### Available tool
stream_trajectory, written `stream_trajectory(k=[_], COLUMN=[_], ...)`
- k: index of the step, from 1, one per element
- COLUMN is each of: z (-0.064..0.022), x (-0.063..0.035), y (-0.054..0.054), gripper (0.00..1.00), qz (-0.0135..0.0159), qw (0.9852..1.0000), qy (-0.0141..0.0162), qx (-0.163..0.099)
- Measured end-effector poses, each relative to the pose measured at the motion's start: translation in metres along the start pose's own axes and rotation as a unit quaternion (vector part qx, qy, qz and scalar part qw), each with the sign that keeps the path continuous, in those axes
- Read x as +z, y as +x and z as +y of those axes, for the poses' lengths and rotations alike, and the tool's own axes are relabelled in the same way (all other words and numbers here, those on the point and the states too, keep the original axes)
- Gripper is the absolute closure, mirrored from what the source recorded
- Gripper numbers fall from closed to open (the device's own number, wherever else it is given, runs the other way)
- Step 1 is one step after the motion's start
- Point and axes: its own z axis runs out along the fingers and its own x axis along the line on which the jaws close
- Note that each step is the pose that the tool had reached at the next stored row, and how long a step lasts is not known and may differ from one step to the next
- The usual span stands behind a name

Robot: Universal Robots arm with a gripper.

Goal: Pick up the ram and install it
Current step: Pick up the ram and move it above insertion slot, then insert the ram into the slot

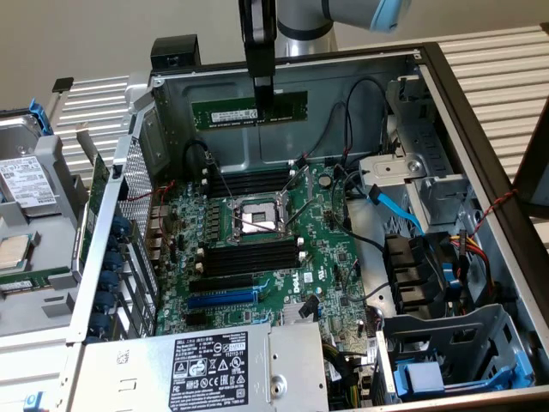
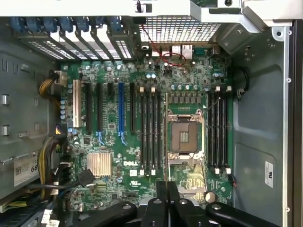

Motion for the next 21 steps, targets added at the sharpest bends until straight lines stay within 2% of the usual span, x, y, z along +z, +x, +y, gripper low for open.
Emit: stream_trajectory(k=[3, 16, 18, 21], z=[0.0001, 0.0003, 0.0005, 0.0005], x=[0.003, 0.0246, 0.0271, 0.0306], y=[0.0, 0.0, 0.0, 0.002], gripper=[0.87, 0.87, 0.87, 0.87], qz=[0.002, 0.0032, 0.0035, 0.0038], qw=[1.0, 0.9998, 0.9997, 0.9997], qy=[0.0001, -0.0002, -0.0021, -0.0074], qx=[0.007, 0.022, 0.024, 0.024])
